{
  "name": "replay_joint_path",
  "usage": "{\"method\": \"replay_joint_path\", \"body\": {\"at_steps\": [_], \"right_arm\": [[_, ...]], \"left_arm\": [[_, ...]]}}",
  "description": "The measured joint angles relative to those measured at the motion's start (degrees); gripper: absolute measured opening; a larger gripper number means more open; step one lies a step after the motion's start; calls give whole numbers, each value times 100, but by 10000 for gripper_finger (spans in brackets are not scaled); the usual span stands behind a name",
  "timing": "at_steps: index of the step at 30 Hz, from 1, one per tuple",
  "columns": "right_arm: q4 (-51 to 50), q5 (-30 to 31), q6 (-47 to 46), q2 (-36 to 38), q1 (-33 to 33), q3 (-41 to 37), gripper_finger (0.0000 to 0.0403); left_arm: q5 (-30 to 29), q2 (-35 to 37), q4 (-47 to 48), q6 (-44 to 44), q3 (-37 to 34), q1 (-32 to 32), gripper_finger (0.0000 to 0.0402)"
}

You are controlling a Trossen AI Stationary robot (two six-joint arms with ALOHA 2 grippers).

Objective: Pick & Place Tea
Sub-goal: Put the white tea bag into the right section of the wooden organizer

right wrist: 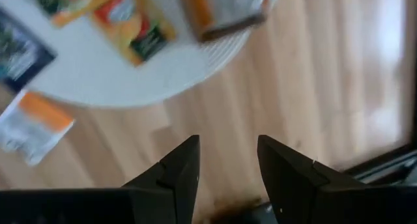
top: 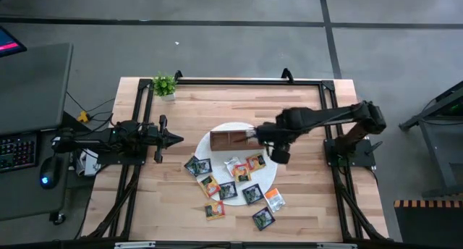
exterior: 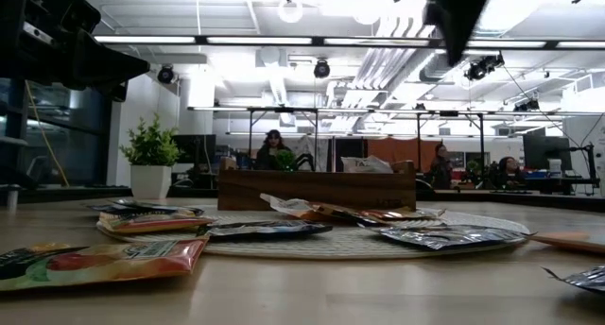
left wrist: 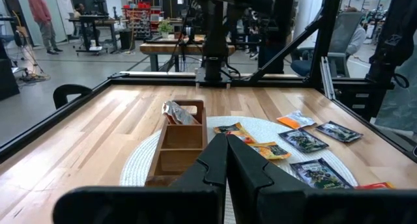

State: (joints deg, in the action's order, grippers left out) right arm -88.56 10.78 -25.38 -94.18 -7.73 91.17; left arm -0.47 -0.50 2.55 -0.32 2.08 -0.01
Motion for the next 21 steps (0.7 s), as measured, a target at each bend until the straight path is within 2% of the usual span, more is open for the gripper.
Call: {"method": "replay_joint_path", "body": {"at_steps": [5, 11, 16, 21], "right_arm": [[836, -755, -958, 630, -472, -1310, 152], [2756, -1793, -2325, 1279, -1099, -2900, 152], [4029, -2195, -3034, 1439, -1613, -3818, 152], [5046, -2426, -3378, 1437, -1897, -4369, 152]], "left_arm": [[0, 1, 0, 0, -1, 0, 1], [-2, 1, 0, 0, -1, -1, 1], [-2, 0, 0, 0, -1, 0, 1], [-2, 1, 0, 0, 0, 0, 1]]}}
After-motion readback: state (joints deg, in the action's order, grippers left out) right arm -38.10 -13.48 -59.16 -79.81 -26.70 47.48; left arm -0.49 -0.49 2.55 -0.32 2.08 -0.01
